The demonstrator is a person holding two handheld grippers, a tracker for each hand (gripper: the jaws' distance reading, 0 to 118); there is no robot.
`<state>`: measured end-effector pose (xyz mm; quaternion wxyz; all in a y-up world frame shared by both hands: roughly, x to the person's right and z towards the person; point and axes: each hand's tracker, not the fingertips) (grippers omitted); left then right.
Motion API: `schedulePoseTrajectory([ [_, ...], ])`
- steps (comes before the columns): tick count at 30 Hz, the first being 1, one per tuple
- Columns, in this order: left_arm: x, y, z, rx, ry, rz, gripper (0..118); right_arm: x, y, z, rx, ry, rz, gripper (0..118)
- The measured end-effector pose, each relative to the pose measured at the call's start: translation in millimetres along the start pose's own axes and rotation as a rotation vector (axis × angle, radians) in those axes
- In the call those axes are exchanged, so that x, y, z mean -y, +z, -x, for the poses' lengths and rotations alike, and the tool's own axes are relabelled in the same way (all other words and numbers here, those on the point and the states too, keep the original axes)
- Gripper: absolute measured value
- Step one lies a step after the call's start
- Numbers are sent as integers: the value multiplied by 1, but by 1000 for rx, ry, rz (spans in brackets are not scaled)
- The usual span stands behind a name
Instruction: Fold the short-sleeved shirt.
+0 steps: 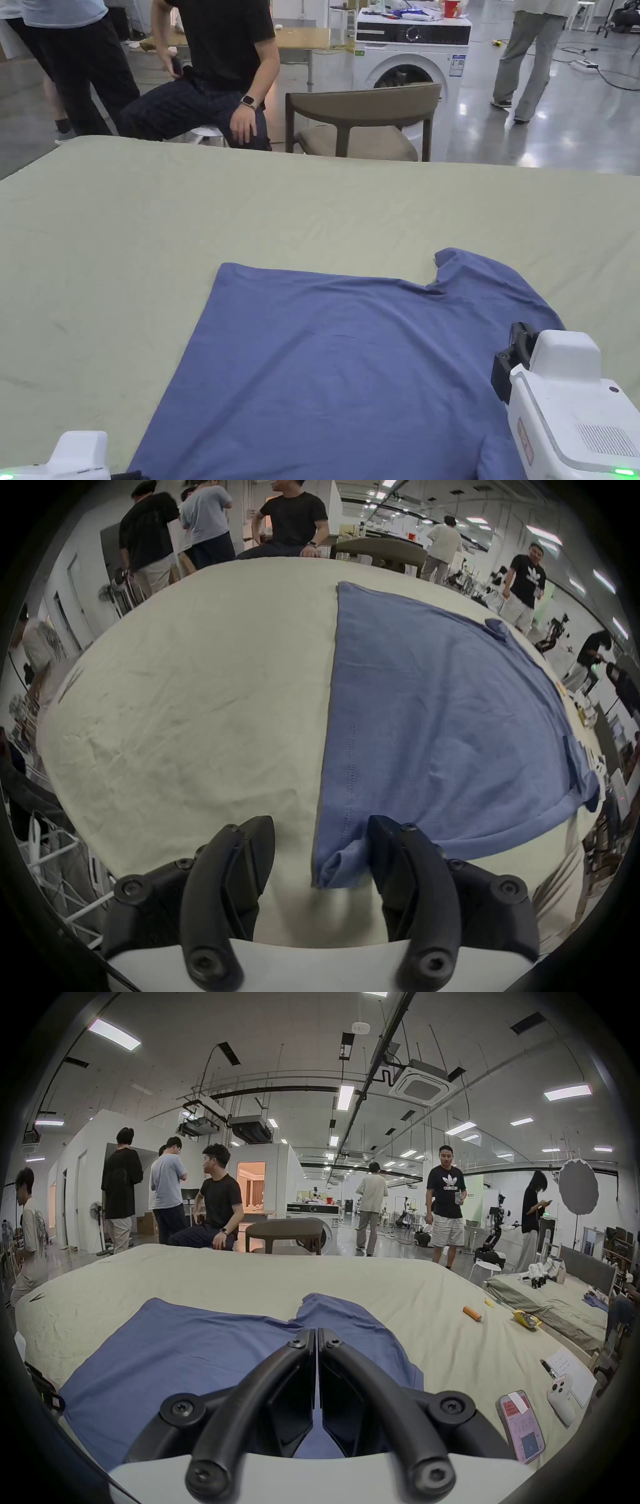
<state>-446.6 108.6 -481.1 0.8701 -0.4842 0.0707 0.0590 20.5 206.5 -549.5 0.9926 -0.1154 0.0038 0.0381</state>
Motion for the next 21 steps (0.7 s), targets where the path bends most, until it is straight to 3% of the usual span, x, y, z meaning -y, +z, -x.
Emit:
schedulePoseTrajectory([
  [3,0,3,-10,15,-38,2,9,2,6,-6,6,2,10,0],
  [4,0,3,-13,40,-45,4,5,3,8,-10,8,4,15,0],
  [7,3,5,-24,26,-160,-5,3,2,19,-26,8,9,43,1],
  [12,4,17,-16,49,-110,-31,3,10,41,-70,-1,16,238,6],
  [14,5,20,-14,47,-98,-45,3,20,47,-88,-12,16,351,20],
  [15,5,20,-11,53,-87,-49,3,29,51,-96,-16,27,398,38],
  [17,6,20,-7,68,-71,-57,3,47,61,-105,4,61,475,57],
  [21,7,19,0,91,-42,-55,3,88,71,-113,-11,28,606,59],
])
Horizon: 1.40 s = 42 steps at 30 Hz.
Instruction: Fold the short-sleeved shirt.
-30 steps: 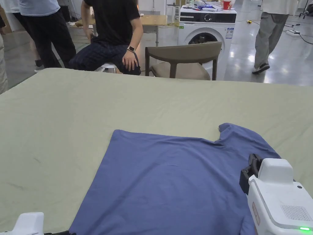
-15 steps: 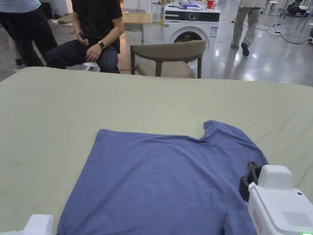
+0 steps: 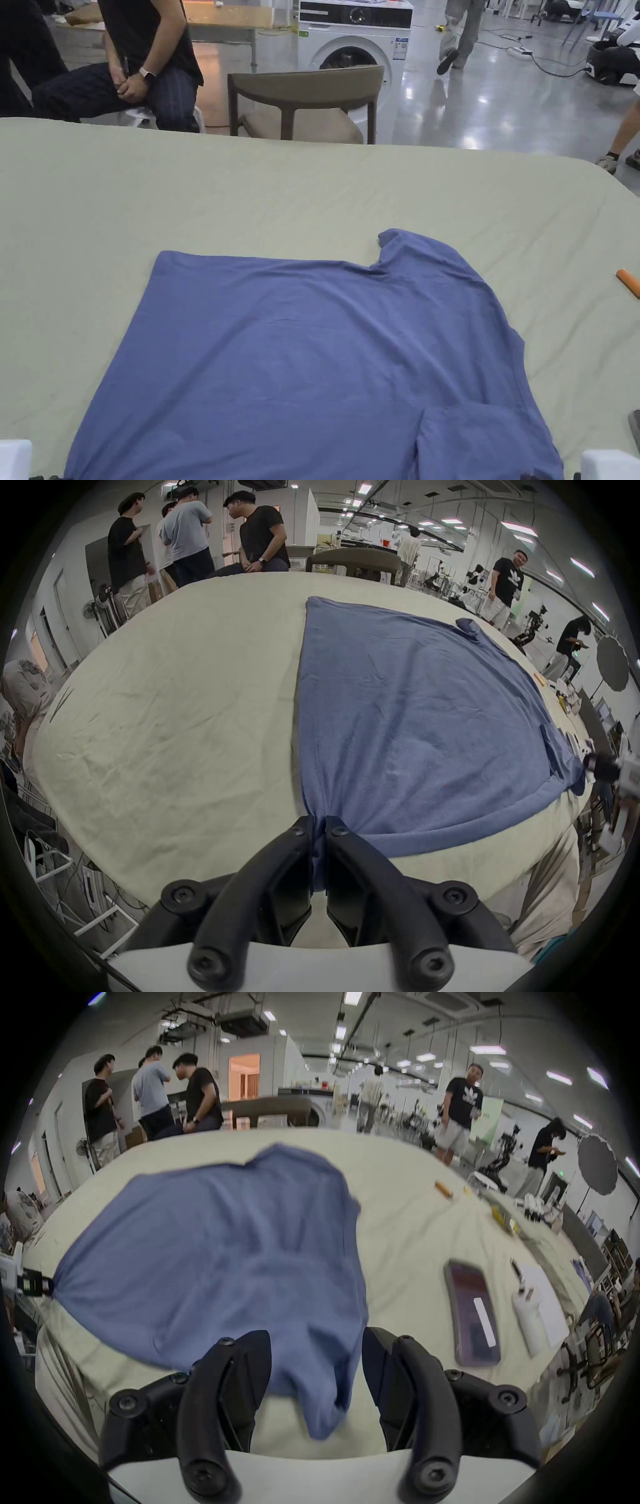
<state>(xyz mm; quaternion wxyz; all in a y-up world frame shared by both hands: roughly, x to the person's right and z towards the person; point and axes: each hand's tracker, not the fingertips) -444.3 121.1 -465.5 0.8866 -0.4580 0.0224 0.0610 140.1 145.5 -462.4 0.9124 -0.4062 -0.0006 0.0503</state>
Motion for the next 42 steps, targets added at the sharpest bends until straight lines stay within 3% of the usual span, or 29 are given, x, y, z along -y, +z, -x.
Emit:
schedulePoseTrajectory([
  [4,0,-1,1,8,1,0,3,21,-25,-2,-14,5,93,58],
  [7,1,-4,1,8,3,-2,3,27,-34,-2,-77,-31,69,35],
  [9,2,-4,2,9,13,-5,3,24,-30,-3,-82,-37,65,12],
  [10,2,-4,2,11,18,-6,3,23,-29,-2,-132,-46,69,10],
  [17,-12,15,-1,14,20,-109,3,-10,2,2,-76,12,14,9],
  [24,-77,15,-7,30,17,-225,3,-84,4,-6,-87,20,-82,9],
  [34,-177,-54,-14,5,8,-234,3,-174,-81,-5,-57,-16,-108,9],
  [42,-198,-122,-11,-14,6,-121,3,-185,-166,-1,-52,-26,37,10],
])
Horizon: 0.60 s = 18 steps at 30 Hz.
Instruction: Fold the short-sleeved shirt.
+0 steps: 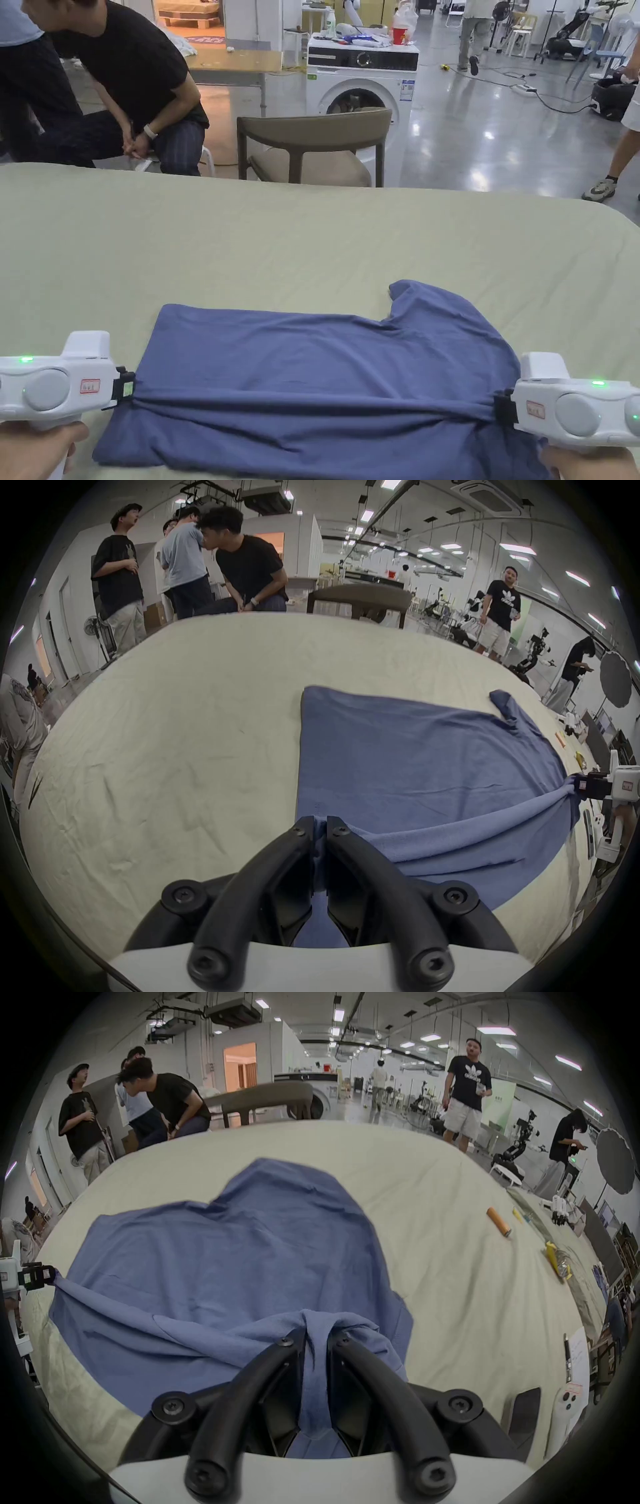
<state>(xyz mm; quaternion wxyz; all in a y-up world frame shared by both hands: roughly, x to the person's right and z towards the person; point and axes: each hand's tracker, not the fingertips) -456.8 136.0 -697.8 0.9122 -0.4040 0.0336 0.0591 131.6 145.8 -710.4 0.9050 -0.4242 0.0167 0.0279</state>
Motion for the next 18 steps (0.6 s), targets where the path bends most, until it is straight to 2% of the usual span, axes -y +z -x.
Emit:
schedulePoseTrajectory([
  [3,2,-12,-1,-3,-2,23,5,5,-12,-1,0,-17,22,12],
  [4,4,-10,-4,-4,2,26,10,7,-13,-1,-2,-19,17,16],
  [5,6,-6,-9,-6,1,25,17,7,-11,0,2,-22,9,21],
  [6,6,-4,-11,-9,-10,15,32,7,-7,2,20,-26,-9,30],
  [8,5,6,-15,-22,-32,-18,36,5,7,7,40,-14,-75,32],
  [10,2,17,-14,3,-39,-79,54,3,22,12,33,-19,-158,46],
  [11,1,25,-18,20,-39,-101,53,2,34,18,21,-25,-206,51],
  [15,7,66,-40,26,-78,-298,50,5,71,40,17,-35,-412,51],
  [17,15,85,-51,-13,-95,-387,38,12,89,52,35,-26,-506,45],
  [18,19,94,-56,-25,-108,-417,25,16,97,60,54,-30,-550,34],
])
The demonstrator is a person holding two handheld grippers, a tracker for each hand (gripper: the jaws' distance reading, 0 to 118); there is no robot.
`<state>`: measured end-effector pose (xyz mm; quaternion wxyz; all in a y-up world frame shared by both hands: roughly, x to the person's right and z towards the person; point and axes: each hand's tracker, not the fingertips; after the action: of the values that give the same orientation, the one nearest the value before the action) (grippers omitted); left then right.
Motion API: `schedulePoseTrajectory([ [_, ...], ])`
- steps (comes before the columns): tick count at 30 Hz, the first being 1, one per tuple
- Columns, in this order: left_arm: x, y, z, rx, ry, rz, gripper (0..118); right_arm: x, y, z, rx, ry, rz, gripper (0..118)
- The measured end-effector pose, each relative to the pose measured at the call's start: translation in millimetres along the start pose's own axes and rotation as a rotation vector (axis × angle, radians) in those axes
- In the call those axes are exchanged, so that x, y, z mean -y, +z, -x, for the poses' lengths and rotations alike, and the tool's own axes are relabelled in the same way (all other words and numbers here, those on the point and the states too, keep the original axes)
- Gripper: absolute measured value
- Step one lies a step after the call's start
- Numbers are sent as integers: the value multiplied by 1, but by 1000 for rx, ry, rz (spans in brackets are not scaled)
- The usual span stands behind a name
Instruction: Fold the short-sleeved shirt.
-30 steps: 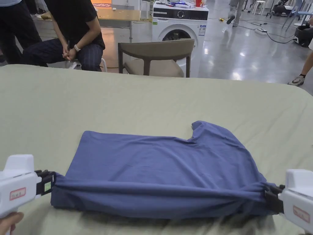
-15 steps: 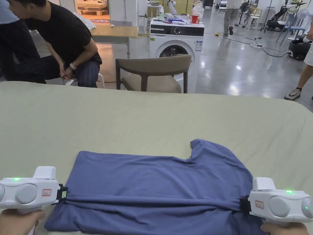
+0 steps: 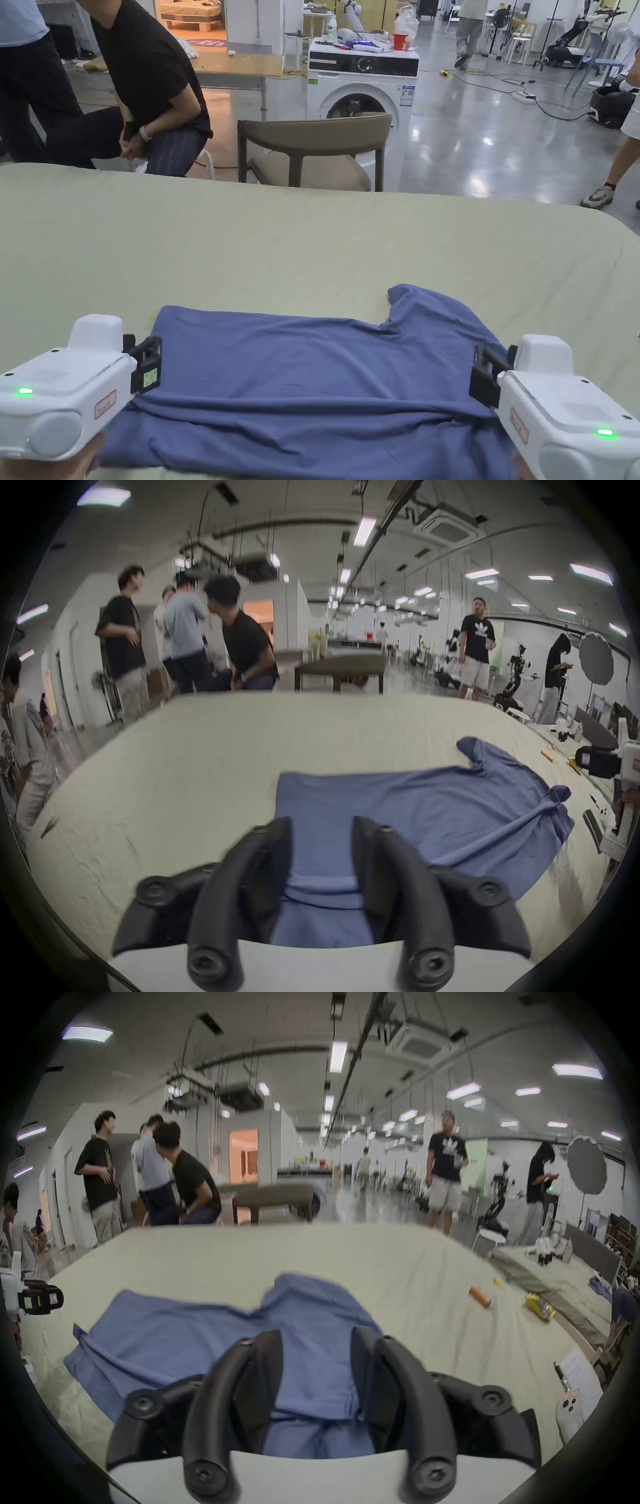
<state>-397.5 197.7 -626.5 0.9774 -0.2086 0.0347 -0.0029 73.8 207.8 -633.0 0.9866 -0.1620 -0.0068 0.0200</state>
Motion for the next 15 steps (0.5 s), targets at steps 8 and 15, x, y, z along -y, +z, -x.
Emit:
schedulePoseTrajectory([
  [8,11,71,-20,-28,-26,-196,0,8,61,29,-6,9,-160,0],
  [15,24,83,6,-57,62,-28,0,8,90,36,-23,-3,-183,0],
])
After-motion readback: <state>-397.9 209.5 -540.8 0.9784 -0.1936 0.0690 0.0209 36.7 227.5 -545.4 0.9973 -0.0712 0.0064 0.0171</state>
